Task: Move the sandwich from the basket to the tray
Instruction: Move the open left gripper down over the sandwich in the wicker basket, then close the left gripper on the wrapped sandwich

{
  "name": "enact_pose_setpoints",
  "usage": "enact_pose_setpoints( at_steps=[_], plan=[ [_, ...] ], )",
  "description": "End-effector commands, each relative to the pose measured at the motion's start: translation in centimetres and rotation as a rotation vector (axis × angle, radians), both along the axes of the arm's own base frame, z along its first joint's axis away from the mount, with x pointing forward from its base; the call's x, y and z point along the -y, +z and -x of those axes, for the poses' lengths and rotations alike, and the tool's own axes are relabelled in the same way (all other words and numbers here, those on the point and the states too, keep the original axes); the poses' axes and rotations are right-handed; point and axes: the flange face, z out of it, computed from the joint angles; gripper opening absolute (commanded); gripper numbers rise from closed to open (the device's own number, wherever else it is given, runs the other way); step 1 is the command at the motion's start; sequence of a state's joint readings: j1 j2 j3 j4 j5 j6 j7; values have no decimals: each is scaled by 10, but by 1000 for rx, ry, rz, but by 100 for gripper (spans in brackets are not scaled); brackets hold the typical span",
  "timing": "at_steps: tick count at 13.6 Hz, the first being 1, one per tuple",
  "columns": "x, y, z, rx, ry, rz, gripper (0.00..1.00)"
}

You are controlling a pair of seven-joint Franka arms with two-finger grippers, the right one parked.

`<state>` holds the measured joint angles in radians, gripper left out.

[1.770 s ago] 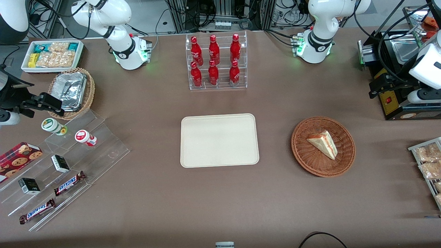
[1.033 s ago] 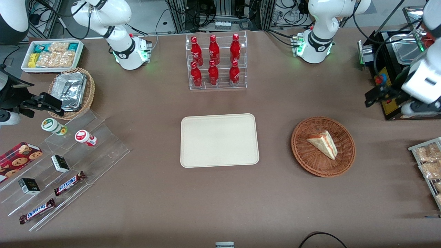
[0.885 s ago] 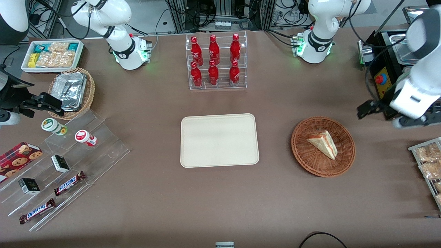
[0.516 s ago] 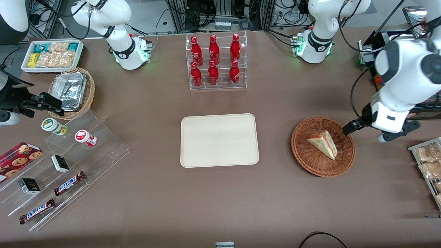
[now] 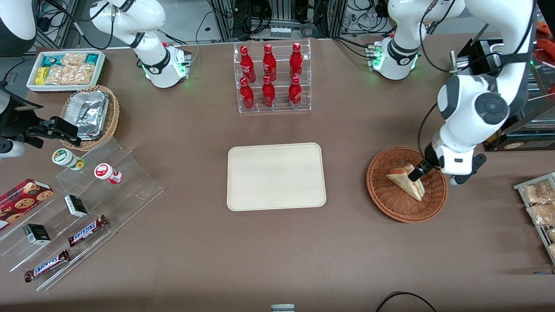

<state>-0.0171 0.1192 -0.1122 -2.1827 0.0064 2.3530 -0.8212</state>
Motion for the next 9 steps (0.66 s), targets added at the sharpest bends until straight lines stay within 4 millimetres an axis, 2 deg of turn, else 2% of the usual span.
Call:
enact_pose_setpoints(
  at_steps=[1, 9],
  plan=[
    [0, -16, 2, -12, 22, -6, 100],
    [-3, -81, -4, -20, 57, 9, 100]
  ],
)
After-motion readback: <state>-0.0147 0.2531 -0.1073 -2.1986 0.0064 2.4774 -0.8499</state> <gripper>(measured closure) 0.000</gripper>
